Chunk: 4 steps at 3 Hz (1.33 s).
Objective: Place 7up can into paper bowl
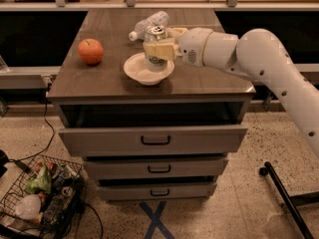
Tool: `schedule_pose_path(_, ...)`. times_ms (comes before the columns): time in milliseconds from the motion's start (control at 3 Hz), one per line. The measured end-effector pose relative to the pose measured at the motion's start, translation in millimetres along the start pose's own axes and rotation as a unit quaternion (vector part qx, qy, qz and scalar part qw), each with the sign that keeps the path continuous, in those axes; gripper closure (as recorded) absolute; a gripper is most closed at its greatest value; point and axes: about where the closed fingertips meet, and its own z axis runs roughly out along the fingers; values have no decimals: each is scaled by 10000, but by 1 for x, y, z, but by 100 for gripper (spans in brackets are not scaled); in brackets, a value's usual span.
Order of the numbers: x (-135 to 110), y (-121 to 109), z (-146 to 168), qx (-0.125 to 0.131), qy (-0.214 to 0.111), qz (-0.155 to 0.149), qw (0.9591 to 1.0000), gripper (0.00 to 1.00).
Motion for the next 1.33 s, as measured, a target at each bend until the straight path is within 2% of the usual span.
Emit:
schedule_pose_path(667,25,-3,4,28,86,323,9994,100)
schedule_pose_path(1333,24,1,8,-19,85,316,9995,52)
